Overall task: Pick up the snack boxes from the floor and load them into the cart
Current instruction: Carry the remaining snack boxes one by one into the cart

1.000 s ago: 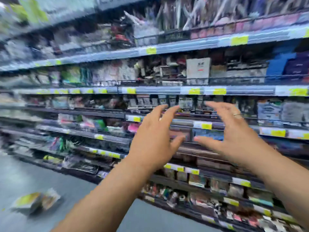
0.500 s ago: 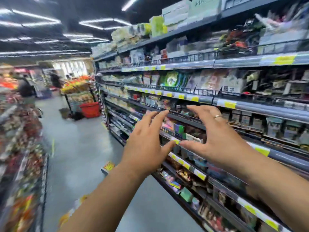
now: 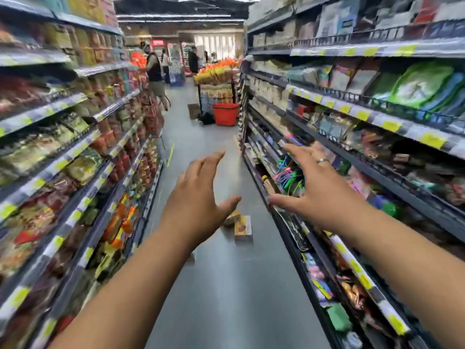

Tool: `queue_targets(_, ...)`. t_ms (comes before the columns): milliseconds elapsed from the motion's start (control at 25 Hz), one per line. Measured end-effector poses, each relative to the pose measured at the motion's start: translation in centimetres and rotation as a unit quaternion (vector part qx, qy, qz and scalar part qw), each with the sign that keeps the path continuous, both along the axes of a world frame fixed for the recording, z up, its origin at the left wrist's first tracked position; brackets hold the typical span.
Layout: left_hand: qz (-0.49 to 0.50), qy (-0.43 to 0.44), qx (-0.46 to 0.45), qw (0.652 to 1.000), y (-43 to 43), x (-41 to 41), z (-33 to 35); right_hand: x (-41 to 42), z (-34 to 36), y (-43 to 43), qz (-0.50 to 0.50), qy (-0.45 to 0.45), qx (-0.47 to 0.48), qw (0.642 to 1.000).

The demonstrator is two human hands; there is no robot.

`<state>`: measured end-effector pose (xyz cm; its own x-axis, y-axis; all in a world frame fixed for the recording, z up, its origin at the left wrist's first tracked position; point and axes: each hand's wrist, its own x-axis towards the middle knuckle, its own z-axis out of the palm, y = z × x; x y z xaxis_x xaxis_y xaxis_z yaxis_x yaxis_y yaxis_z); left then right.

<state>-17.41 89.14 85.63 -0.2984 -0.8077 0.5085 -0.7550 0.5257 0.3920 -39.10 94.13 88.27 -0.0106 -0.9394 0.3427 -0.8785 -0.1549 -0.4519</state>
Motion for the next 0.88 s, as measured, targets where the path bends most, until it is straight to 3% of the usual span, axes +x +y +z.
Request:
queue_targets(200, 0.105, -0.008, 0.068, 0.992, -9.8, 8.1, -5.5, 7.1, -5.7, -14.0, 0.096, -0.005, 0.058, 0.994)
queue_targets(480, 0.137, -0.066, 0.139, 0.979, -25.4, 16.9, -10.6, 16.5, -11.3, -31.8, 0.125, 0.003, 0.122, 0.985)
queue_targets(880, 0.150, -0.047, 0.236, 0.959, -44.2, 19.0, -18.8, 19.9, -19.5, -52.7, 0.113, 0.042, 0.203, 0.972)
